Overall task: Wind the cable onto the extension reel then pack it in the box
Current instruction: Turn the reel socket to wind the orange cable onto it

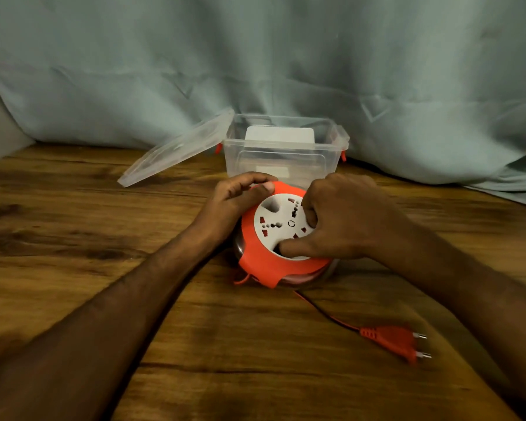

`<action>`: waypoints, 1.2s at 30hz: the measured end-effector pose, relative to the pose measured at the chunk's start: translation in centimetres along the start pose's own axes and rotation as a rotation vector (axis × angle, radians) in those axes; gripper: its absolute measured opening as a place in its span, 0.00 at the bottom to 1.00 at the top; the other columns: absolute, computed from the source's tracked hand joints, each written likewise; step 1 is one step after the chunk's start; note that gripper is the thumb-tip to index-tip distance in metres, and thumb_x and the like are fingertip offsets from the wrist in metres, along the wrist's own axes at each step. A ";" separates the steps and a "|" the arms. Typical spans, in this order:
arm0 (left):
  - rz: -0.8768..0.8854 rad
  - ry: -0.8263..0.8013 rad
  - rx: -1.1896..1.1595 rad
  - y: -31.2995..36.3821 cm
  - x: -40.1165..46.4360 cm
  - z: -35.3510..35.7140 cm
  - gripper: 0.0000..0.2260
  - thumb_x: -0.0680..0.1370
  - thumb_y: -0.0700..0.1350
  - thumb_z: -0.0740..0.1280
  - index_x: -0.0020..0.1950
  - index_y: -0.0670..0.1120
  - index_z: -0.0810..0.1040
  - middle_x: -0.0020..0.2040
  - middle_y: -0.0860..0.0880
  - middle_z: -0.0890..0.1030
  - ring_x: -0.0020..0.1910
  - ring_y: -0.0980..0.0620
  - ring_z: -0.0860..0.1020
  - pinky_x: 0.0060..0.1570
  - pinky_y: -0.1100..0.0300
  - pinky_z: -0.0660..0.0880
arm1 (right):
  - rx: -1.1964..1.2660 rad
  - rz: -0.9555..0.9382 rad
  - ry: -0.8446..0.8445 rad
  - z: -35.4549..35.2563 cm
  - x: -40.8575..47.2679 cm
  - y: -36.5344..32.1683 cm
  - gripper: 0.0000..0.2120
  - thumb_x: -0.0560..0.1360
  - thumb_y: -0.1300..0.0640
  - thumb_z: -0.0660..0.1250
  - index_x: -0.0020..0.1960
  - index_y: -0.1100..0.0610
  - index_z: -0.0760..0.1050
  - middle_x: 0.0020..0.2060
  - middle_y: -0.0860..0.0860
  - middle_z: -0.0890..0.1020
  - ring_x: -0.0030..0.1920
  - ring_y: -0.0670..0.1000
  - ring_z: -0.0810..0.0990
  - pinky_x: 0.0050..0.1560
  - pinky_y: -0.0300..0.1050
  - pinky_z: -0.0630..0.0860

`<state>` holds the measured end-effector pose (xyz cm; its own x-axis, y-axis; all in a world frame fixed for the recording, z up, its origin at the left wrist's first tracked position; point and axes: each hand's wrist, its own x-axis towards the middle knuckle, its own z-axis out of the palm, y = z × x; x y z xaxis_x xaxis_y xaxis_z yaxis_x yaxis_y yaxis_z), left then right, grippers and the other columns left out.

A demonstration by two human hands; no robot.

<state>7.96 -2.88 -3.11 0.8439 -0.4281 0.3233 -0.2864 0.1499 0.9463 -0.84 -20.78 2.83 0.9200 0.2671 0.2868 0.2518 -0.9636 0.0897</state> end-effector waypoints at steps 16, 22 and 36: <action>-0.150 0.213 -0.131 -0.7 0.6 0.0 0.12 0.82 0.38 0.65 0.64 0.41 0.81 0.56 0.37 0.85 0.52 0.40 0.83 0.52 0.49 0.81 | 0.024 0.025 0.094 -0.2 0.5 0.6 0.26 0.69 0.26 0.62 0.38 0.49 0.76 0.32 0.43 0.76 0.37 0.46 0.76 0.36 0.43 0.70; -0.171 0.239 -0.227 -0.2 0.4 -0.3 0.12 0.82 0.40 0.63 0.63 0.44 0.82 0.58 0.37 0.84 0.54 0.37 0.82 0.56 0.42 0.79 | 0.086 -0.052 0.135 -1.1 0.7 1.2 0.13 0.74 0.38 0.68 0.53 0.45 0.76 0.31 0.39 0.68 0.39 0.46 0.72 0.41 0.44 0.70; 0.039 0.347 -0.121 -0.3 0.0 0.7 0.12 0.84 0.40 0.62 0.66 0.44 0.79 0.57 0.43 0.85 0.53 0.45 0.85 0.51 0.48 0.83 | -0.020 0.148 0.279 1.2 0.0 -0.8 0.37 0.63 0.20 0.54 0.45 0.50 0.81 0.42 0.47 0.84 0.39 0.48 0.78 0.38 0.43 0.69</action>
<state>7.69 -3.57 -3.37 0.9429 -0.0953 0.3191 -0.2835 0.2730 0.9193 -0.67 -19.97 1.57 0.8279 0.1190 0.5482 0.1128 -0.9926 0.0451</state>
